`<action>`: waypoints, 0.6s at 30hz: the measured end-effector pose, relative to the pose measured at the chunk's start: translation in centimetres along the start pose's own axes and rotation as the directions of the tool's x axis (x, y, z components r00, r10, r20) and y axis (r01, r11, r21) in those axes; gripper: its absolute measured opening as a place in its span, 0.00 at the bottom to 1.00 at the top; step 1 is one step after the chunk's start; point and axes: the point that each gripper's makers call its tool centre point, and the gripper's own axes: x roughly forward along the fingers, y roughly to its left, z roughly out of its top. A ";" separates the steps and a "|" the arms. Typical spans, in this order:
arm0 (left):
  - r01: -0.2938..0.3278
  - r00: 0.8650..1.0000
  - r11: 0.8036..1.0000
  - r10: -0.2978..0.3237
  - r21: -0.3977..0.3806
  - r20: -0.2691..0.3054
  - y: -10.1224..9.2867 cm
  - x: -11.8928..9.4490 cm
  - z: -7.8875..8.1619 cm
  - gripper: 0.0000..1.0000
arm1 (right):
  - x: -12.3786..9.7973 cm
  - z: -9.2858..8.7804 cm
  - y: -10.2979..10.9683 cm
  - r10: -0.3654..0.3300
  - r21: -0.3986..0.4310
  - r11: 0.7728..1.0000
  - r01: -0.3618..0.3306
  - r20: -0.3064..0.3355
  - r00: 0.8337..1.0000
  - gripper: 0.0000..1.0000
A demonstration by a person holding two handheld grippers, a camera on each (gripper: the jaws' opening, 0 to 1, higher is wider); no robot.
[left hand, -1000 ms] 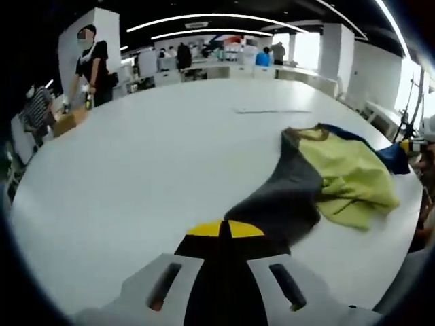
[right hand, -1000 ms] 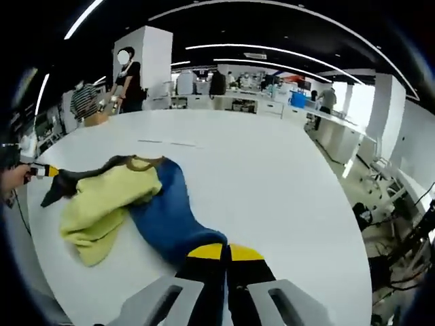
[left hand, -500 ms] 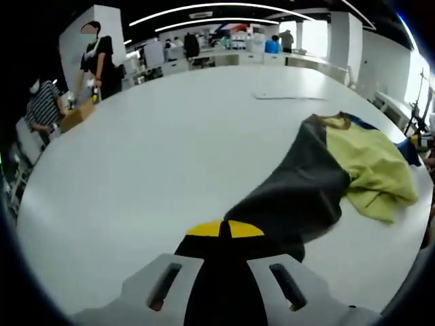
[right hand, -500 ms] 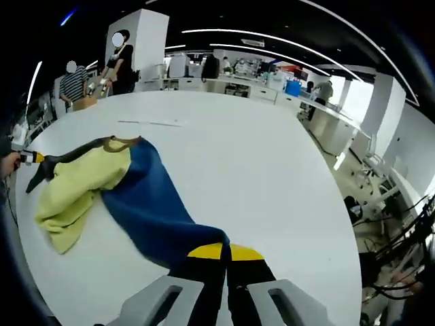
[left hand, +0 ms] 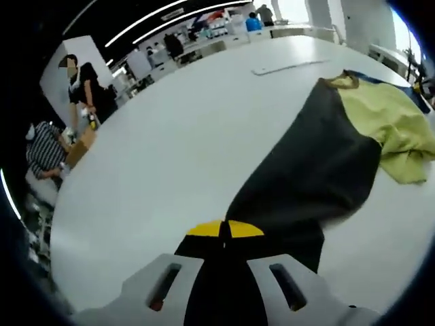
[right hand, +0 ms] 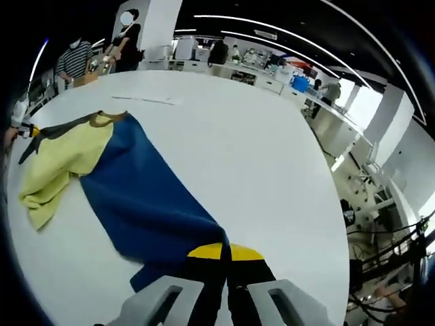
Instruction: Fold the garment on the visible template until the final outline fits inside the template.
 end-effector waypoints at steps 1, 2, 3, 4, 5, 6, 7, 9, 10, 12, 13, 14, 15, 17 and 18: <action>-0.002 1.000 1.000 0.002 -0.002 -0.004 0.1 0.1 0.0 0.00 | 0.2 -0.2 -0.3 -0.005 -0.005 1.000 0.005 -0.012 1.000 0.00; -0.003 1.000 1.000 0.003 -0.002 -0.005 0.2 0.1 0.0 0.00 | 0.2 -0.4 -0.5 -0.009 -0.003 1.000 0.009 -0.020 1.000 0.00; -0.008 1.000 1.000 0.008 -0.007 -0.009 0.4 0.2 0.0 0.00 | 0.3 -0.5 -0.6 -0.013 -0.005 1.000 0.013 -0.024 1.000 0.00; -0.010 1.000 1.000 0.010 -0.007 -0.009 0.4 0.3 0.0 0.00 | 0.3 -0.5 -0.7 -0.016 -0.012 1.000 0.016 -0.027 1.000 0.00; -0.012 1.000 1.000 0.012 -0.005 -0.013 0.5 0.3 0.0 0.00 | 0.3 -0.6 -0.9 -0.023 -0.028 0.999 0.022 -0.033 0.999 0.00; -0.014 1.000 1.000 0.014 0.002 -0.015 0.6 0.3 0.0 0.00 | 0.4 -0.6 -1.1 -0.027 -0.043 0.999 0.026 -0.039 0.999 0.00; -0.014 1.000 1.000 0.014 0.005 -0.015 0.6 0.3 0.1 0.00 | 0.4 -0.7 -1.2 -0.029 -0.045 0.999 0.027 -0.041 0.999 0.00; -0.015 1.000 1.000 0.015 0.005 -0.016 0.8 0.4 0.2 0.00 | 0.5 -0.6 -1.4 -0.027 -0.045 0.999 0.025 -0.041 0.999 0.00; -0.013 1.000 1.000 0.013 0.000 -0.016 0.8 0.4 0.2 0.00 | 0.6 -0.6 -1.4 -0.027 -0.047 0.999 0.025 -0.043 0.999 0.00; -0.013 1.000 1.000 0.013 -0.002 -0.014 0.8 0.4 0.2 0.00 | 0.7 -0.6 -1.5 -0.027 -0.051 0.998 0.025 -0.048 0.998 0.00; -0.012 1.000 1.000 0.012 -0.003 -0.015 0.9 0.4 0.2 0.00 | 0.7 -0.6 -1.6 -0.027 -0.051 0.998 0.025 -0.049 0.998 0.00; -0.011 1.000 1.000 0.011 -0.007 -0.015 0.9 0.4 0.2 0.00 | 0.8 -0.6 -1.6 -0.027 -0.054 0.998 0.025 -0.048 0.998 0.00; -0.010 1.000 1.000 0.010 -0.012 -0.016 0.9 0.4 0.2 0.00 | 0.8 -0.6 -1.7 -0.028 -0.045 0.999 0.025 -0.048 0.998 0.00; -0.008 1.000 1.000 0.008 -0.018 -0.014 0.9 0.3 0.3 0.00 | 0.8 -0.6 -1.7 -0.019 -0.006 1.000 0.019 -0.043 0.999 0.00; -0.006 1.000 1.000 0.005 -0.014 -0.014 0.8 0.3 0.2 0.00 | 0.8 -0.6 -1.7 -0.019 0.003 1.000 0.019 -0.041 0.999 0.00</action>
